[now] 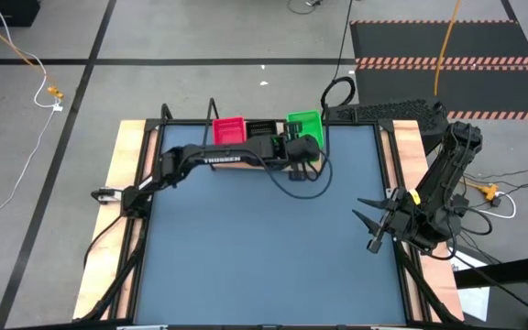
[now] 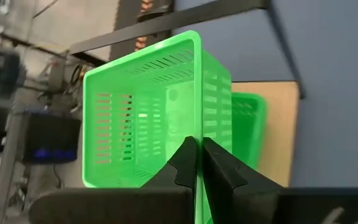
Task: Stack baskets on shelf by color
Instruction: Stack the green basket on the stacked green baskets on the shelf, then return to Home Position
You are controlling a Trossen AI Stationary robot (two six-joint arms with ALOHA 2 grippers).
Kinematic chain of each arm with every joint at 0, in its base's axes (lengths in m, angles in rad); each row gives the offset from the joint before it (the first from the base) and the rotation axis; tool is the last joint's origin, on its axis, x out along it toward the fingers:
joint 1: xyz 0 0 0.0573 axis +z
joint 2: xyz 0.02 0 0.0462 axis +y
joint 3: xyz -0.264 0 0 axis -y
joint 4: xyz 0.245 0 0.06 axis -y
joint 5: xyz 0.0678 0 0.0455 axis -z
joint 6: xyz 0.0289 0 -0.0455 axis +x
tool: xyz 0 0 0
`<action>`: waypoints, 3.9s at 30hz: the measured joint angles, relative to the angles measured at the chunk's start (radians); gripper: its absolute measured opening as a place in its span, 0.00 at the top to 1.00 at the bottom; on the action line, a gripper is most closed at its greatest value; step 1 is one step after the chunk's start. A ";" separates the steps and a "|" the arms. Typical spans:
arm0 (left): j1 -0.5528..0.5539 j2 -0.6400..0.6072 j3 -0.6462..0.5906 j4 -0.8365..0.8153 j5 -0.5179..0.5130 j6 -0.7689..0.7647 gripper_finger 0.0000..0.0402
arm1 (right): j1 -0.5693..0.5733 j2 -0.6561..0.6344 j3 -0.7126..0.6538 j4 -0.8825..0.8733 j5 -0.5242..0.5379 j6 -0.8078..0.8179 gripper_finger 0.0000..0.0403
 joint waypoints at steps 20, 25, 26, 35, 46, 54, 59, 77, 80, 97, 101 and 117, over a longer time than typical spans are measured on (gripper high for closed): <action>-0.002 0.000 0.000 -0.082 0.058 0.080 0.84 | 0.000 0.000 0.000 0.000 0.000 0.037 0.65; -0.017 0.000 0.000 -0.062 0.000 0.025 0.80 | 0.002 0.000 0.000 -0.002 0.000 0.038 0.65; -0.021 0.000 0.000 -0.065 -0.038 0.002 0.79 | 0.005 0.000 0.000 -0.015 0.000 0.038 0.65; -0.025 -0.046 0.002 -0.021 0.335 0.094 0.84 | -0.027 -0.009 -0.194 -0.066 -0.031 0.235 0.65; 0.009 -0.063 -0.010 -0.128 0.656 0.142 0.99 | -0.159 -0.135 -0.388 0.496 -0.183 -0.100 0.65; 0.034 -0.224 -0.352 0.050 0.599 0.029 1.00 | -0.238 -0.240 -0.358 0.571 -0.182 -0.431 0.65; 0.053 -0.492 -0.707 0.441 0.644 -0.052 1.00 | -0.332 -0.281 -0.319 0.573 -0.286 -0.579 0.65; 0.101 -1.283 -1.855 1.329 0.521 -0.474 0.99 | -0.759 -0.294 -0.259 -0.158 -0.794 0.216 0.66; 0.056 -1.473 -1.960 1.331 0.486 -0.454 0.99 | -0.758 -0.342 -0.189 -0.358 -0.796 0.230 0.70; -0.051 -2.013 -2.195 1.182 0.485 -0.424 0.99 | -0.758 -0.617 -0.189 -0.727 -1.130 0.457 1.00; -0.088 -2.012 -2.195 1.150 0.493 -0.414 0.99 | -0.758 -0.646 -0.202 -0.736 -1.273 0.482 1.00; -0.097 -2.014 -2.194 1.221 0.345 -0.314 0.97 | -0.940 -0.536 -0.370 -0.434 -1.416 0.464 1.00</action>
